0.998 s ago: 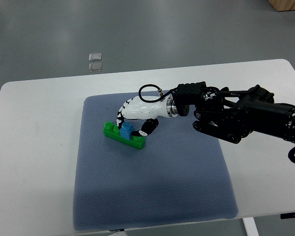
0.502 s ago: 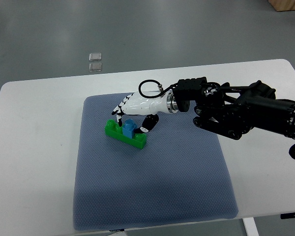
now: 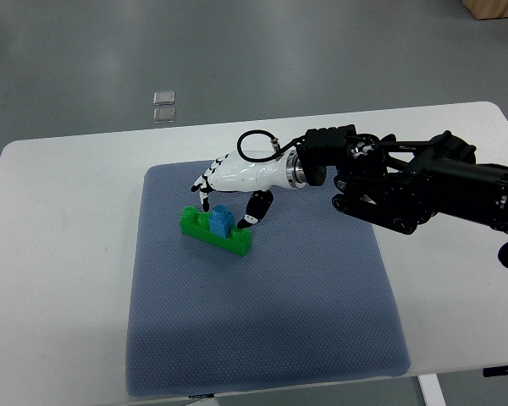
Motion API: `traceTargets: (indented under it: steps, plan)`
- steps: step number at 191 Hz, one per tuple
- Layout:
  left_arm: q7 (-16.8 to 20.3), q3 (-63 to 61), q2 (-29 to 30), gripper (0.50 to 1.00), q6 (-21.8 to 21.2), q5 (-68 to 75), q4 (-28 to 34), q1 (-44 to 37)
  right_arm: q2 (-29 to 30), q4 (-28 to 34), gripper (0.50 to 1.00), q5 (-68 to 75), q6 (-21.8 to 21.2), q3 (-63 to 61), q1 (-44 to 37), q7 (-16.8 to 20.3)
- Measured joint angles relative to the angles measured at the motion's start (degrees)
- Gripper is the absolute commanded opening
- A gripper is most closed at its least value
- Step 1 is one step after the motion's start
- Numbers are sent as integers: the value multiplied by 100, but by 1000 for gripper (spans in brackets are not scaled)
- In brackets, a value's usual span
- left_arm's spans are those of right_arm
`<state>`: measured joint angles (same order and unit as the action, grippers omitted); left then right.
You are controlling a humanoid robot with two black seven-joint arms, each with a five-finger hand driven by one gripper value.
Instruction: Stack blue block on green block with right hand
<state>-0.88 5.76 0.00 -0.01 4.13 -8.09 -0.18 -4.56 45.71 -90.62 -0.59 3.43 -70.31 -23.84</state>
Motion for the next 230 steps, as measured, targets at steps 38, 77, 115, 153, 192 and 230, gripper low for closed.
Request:
traceTargets:
  steps: [38, 77, 115, 153, 192, 230]
  plan:
    - [0, -1, 0, 1000, 0, 0, 0, 0, -117, -6, 909, 15, -3, -1, -122, 0]
    - [0, -3, 0, 1000, 0, 0, 0, 0, -241, -28, 911, 27, 13, -117, -227, -5]
    - [0, -3, 0, 1000, 0, 0, 0, 0, -395, -93, 911, 351, -44, -578, -208, 12]
    - [0, -3, 0, 1000, 0, 0, 0, -1, -576, -357, 911, 1946, -195, -1046, -26, 43]
    - [0, -3, 0, 1000, 1, 0, 0, 0, -580, -910, 911, 4277, -210, -1448, 348, 56]
    - [0, -1, 0, 1000, 2, 0, 0, -1, -519, -1317, 911, 6399, -174, -1696, 753, 27]
